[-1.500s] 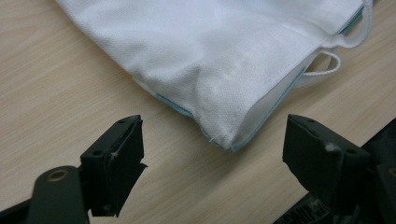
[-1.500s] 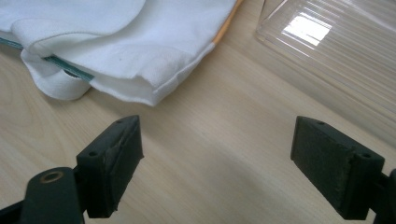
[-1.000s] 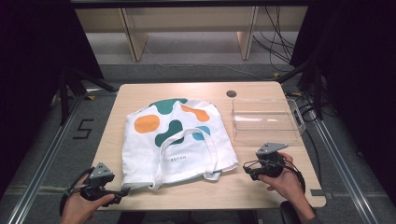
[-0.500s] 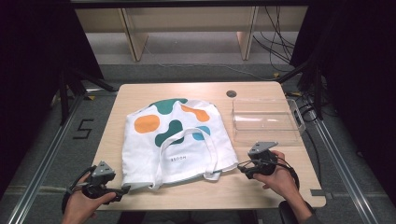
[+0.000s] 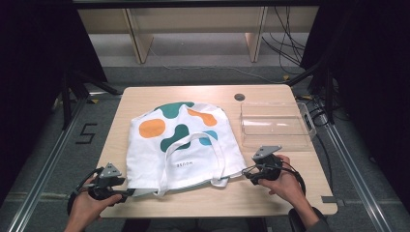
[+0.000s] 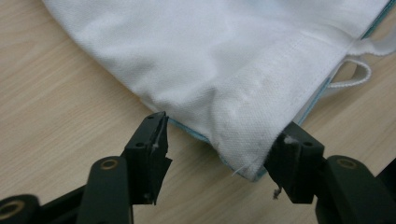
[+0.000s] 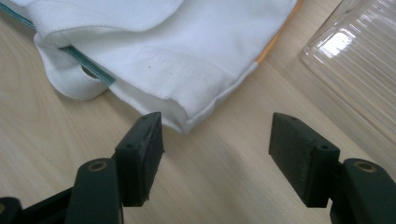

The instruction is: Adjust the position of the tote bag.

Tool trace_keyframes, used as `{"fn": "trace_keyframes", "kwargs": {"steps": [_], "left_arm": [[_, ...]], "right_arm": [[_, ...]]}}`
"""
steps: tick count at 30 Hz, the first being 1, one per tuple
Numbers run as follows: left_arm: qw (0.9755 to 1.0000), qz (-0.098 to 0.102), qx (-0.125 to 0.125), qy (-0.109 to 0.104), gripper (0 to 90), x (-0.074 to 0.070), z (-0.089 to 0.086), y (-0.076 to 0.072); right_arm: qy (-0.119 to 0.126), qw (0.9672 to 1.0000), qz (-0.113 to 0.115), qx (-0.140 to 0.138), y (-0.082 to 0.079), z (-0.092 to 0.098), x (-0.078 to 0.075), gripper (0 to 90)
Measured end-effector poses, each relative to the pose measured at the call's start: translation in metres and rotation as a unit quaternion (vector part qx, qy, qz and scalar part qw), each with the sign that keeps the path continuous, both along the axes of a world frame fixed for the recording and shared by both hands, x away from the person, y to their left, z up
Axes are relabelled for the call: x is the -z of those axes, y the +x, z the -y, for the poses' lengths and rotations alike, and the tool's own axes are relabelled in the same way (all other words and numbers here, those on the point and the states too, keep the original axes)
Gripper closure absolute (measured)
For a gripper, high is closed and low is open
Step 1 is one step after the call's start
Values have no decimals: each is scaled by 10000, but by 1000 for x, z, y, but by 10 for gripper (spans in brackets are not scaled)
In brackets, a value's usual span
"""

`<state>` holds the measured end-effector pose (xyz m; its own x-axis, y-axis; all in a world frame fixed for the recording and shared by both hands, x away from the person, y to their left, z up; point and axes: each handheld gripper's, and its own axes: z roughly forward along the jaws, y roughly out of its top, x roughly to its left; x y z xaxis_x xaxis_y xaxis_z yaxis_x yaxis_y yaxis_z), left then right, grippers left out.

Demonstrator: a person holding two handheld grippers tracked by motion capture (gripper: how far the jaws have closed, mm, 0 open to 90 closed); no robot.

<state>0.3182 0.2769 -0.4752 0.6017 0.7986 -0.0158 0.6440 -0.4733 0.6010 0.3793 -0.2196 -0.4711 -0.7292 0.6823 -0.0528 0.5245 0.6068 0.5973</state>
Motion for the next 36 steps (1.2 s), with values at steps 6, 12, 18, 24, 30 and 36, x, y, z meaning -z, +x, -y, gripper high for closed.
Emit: {"fn": "trace_keyframes", "kwargs": {"steps": [6,12,18,24,30,36], "left_arm": [[9993,70,264,243,636,-1,0,2],[9992,102,301,226,694,-1,-1,5],[9989,147,332,307,718,-2,-4,10],[9992,123,244,304,730,-1,-9,18],[9991,181,238,294,750,-1,-12,27],[9993,237,169,243,775,0,-16,35]], "right_arm": [[60,9999,60,-61,0,-4,4,383],[-12,9999,-47,-160,1,-8,1,453],[-168,9993,-34,-339,2,-17,2,528],[-375,9973,-33,-636,4,-28,3,652],[-544,9962,-66,-683,2,-32,0,811],[-738,9920,-40,-1024,-5,-34,-2,900]]}}
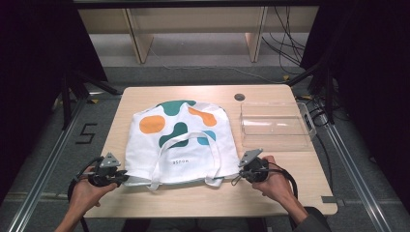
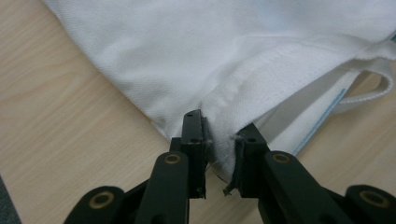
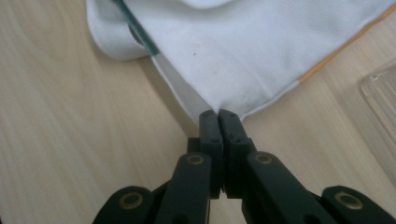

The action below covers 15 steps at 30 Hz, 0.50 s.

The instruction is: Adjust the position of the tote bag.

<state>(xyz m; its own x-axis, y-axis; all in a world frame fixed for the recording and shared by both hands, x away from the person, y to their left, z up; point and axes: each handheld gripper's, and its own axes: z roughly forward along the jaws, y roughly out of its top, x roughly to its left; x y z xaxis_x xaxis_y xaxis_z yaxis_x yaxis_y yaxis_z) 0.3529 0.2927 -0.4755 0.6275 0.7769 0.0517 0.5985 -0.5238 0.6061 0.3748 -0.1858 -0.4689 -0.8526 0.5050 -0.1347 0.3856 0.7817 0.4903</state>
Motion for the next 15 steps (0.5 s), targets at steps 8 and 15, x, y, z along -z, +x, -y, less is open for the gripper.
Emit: {"fn": "trace_keyframes", "kwargs": {"steps": [8,15], "left_arm": [[9999,110,-57,53,806,1,-10,16],[9999,129,-15,95,815,1,-12,23]], "right_arm": [[-75,9994,-107,-326,-19,-11,0,900],[-20,9989,-319,-337,-35,-14,0,900]]}}
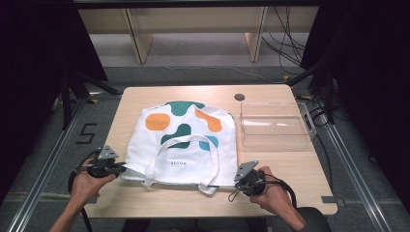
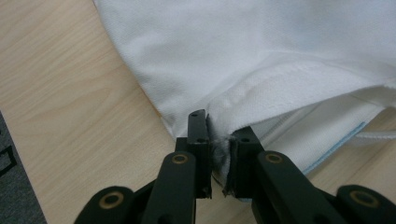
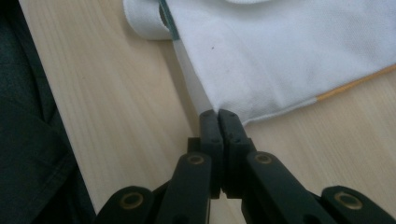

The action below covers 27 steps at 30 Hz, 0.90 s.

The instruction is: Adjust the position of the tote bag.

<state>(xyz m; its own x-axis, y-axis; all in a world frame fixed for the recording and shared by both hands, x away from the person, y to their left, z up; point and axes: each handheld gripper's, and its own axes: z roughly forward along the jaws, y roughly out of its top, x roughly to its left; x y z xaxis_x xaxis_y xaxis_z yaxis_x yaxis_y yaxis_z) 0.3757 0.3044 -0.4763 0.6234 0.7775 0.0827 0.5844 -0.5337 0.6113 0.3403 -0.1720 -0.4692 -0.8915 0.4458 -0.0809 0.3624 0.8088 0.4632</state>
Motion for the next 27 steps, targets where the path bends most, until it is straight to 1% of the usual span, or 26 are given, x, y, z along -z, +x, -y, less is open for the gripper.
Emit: {"fn": "trace_keyframes", "kwargs": {"steps": [1,2,3,4,5,6,8,9,10,11,12,13,14,15,16,17,18,19,20,21,22,23,24,25,26,27], "left_arm": [[9999,19,-63,-83,815,1,1,-1],[10000,-1,-2,11,815,-1,1,-2],[9999,50,-75,-84,815,0,3,-4],[9999,37,-76,-110,815,-1,5,-6],[10000,18,-5,-45,815,-2,5,-7],[10000,23,-5,-71,814,-3,7,-9],[10000,31,18,-74,813,-2,9,-10],[10000,47,5,-42,813,-2,9,-10],[10000,49,14,-33,813,-2,9,-10],[10000,-1,40,-73,813,-2,9,-9],[10000,16,35,-47,813,-3,8,-9],[10000,20,45,-43,813,-3,7,-9],[10000,20,35,-59,813,-3,7,-9],[10000,24,36,-58,812,-3,7,-9],[10000,33,28,-47,812,-3,7,-9],[9999,-2,-6,-112,811,-3,7,-9],[9999,15,-18,-133,810,-3,6,-9],[9999,27,3,-115,808,-3,6,-9],[9999,27,3,-115,808,-3,6,-9],[9999,15,6,-117,808,-4,6,-9],[9999,-2,13,-127,808,-4,6,-9],[9999,-6,21,-135,807,-4,5,-9],[9999,-9,27,-140,807,-4,5,-9],[9999,-3,37,-137,807,-4,6,-9],[9999,-2,45,-134,807,-4,6,-9],[9999,-8,28,-164,807,-4,6,-9]], "right_arm": [[16,10000,78,-10,-1,0,1,900],[-28,10000,0,17,-2,0,0,900],[-36,10000,62,-15,-1,0,0,900],[-22,9999,86,77,1,2,0,888],[-22,9999,86,77,1,2,0,888],[54,9996,132,225,1,3,1,853],[81,9995,158,268,3,3,2,784],[109,9991,300,284,4,2,3,751],[-11,9992,357,194,7,-1,4,732],[-59,9993,336,180,7,-4,5,720],[-59,9993,336,180,7,-4,5,720],[-122,9992,325,203,8,-6,6,716],[-213,9989,426,-9,12,-7,7,707],[-237,9986,469,-60,13,-8,7,706],[-296,9986,443,31,11,-10,7,702],[-321,9980,546,-14,11,-11,7,684],[-366,9983,459,-20,10,-12,7,669],[-492,9977,474,-27,8,-12,8,666],[-537,9972,524,-38,8,-10,9,656],[-537,9972,524,-38,8,-10,9,656],[-581,9966,567,-97,9,-9,9,635],[-653,9964,548,-34,10,-8,10,610],[-662,9963,542,17,11,-7,12,568],[-673,9966,424,222,10,-9,12,563],[-608,9966,510,206,11,-10,12,586],[-489,9977,437,138,13,-10,10,598]]}}
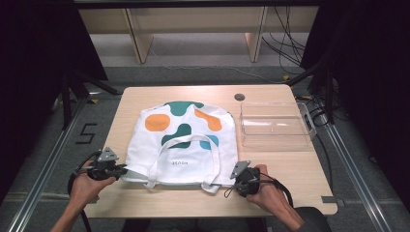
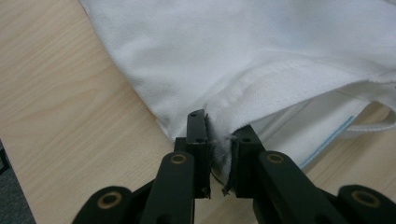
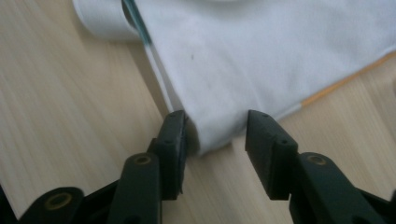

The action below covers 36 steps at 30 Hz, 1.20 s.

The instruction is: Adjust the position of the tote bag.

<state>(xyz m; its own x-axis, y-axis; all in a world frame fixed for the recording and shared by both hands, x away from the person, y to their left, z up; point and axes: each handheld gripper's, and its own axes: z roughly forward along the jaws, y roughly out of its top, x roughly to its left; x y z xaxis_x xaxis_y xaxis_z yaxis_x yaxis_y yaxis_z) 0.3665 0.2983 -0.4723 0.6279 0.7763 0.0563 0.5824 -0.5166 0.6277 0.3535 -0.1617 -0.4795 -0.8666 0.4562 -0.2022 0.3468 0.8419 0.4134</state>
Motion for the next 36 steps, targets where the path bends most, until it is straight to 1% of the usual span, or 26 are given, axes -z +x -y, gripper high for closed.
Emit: {"fn": "trace_keyframes", "kwargs": {"steps": [1,2,4,5,6,7,9,10,16,18,19,20,21,22,23,24,25,26,27,30,31,32,33,34,35,36], "left_arm": [[10000,-7,-4,-62,806,1,1,0],[10000,13,-22,-26,806,1,1,0],[10000,25,20,16,805,1,1,0],[10000,0,29,-9,805,1,1,0],[10000,9,9,1,805,1,1,0],[10000,-7,18,-13,805,1,1,0],[10000,-29,35,-25,804,1,1,1],[10000,-61,28,-71,804,2,1,1],[10000,-42,27,-43,803,1,0,1],[10000,-48,17,-43,802,1,0,1],[10000,-47,6,-31,802,1,0,1],[10000,-61,-30,-41,803,2,1,1],[9999,-72,17,102,803,1,0,1],[10000,-41,37,81,805,1,1,1],[10000,-56,36,66,804,2,1,0],[9996,-114,142,210,805,0,-1,1],[10000,-80,-9,55,805,2,1,0],[9999,-106,-8,33,805,2,0,0],[9999,-125,-16,-8,804,3,0,0],[9999,-86,23,119,792,4,-1,0],[9999,-104,-20,92,772,4,0,-1],[9999,-127,22,114,755,5,-1,-1],[9991,-228,158,328,734,4,-3,0],[9987,-316,200,347,717,6,-2,0],[9992,-270,101,281,704,9,1,0],[9983,-333,232,425,697,8,0,1]], "right_arm": [[41,10000,20,-16,2,-2,-1,609],[117,9999,-8,96,2,-3,-2,633],[138,9998,140,85,6,-3,-4,654],[167,9994,146,269,6,-3,-4,653],[175,9996,201,120,10,-3,-3,651],[194,9993,183,280,10,-4,-4,649],[239,9988,232,359,13,-6,-3,627],[273,9986,176,422,14,-8,-1,626],[126,9991,215,333,25,-17,4,647],[134,9991,234,333,28,-17,4,684],[183,9991,196,334,28,-16,4,729],[259,9989,60,382,28,-15,4,746],[224,9993,137,274,30,-13,4,775],[279,9993,179,159,32,-11,2,796],[288,9991,209,247,31,-10,0,806],[354,9985,164,372,29,-9,-1,810],[357,9986,157,360,29,-8,-4,812],[355,9989,266,157,32,-6,-5,814],[485,9977,148,446,28,-7,-6,816],[584,9970,230,454,29,-4,-9,818],[583,9970,186,463,29,-4,-10,819],[606,9967,301,440,30,-4,-10,820],[614,9968,270,443,30,-4,-11,821],[609,9967,236,484,29,-4,-12,822],[610,9968,217,468,30,-4,-12,822],[618,9968,236,445,31,-3,-13,822]]}}
